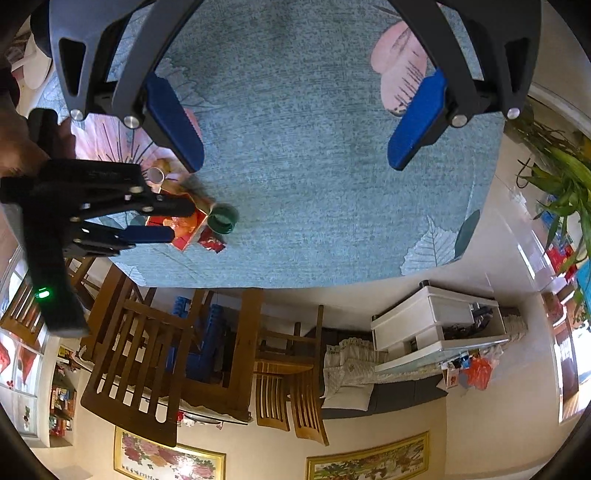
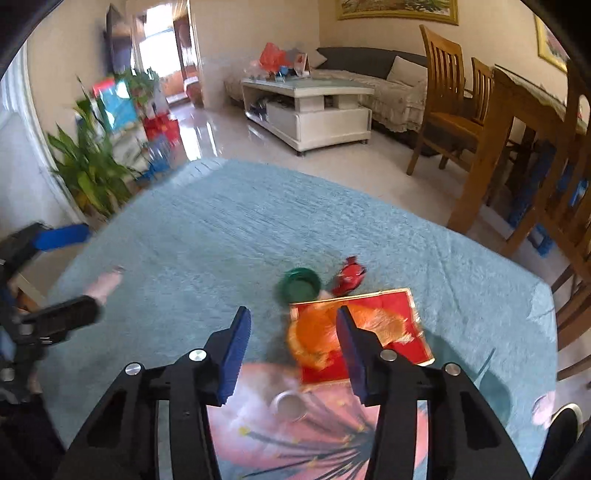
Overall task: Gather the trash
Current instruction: 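Return to the table and grasp the orange peel with the right tool, then grasp the red cigarette pack with the left tool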
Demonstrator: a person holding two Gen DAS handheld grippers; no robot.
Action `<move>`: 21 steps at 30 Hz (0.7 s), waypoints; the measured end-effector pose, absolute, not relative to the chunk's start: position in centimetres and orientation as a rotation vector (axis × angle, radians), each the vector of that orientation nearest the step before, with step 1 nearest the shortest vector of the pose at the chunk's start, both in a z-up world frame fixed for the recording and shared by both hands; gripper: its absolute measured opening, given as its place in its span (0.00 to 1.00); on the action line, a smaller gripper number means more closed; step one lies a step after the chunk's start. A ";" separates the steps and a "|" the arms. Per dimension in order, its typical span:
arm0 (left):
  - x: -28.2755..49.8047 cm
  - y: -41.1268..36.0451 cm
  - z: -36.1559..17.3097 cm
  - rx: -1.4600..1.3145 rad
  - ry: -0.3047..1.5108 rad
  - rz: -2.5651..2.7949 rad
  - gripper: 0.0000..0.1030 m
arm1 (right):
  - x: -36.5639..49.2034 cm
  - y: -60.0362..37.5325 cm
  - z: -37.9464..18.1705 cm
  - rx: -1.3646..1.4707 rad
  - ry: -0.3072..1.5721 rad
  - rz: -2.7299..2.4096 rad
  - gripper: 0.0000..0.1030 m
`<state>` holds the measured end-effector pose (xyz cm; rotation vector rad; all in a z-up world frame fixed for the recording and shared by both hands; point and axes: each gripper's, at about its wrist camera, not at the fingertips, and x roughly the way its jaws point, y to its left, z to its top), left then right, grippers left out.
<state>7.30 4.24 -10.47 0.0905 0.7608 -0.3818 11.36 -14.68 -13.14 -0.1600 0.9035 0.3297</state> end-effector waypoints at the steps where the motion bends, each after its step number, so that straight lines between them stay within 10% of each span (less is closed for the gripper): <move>1: 7.4 4.2 -10.6 0.089 0.763 -0.381 0.97 | 11.8 -14.5 -13.7 -0.193 0.921 0.311 0.43; 7: 7.8 3.4 -11.2 0.104 0.771 -0.389 0.97 | 11.1 -15.4 -14.4 -0.177 0.943 0.312 0.22; 21: 8.1 -3.6 -11.3 0.231 0.789 -0.500 0.97 | -0.3 -25.4 -10.8 0.118 0.855 0.258 0.17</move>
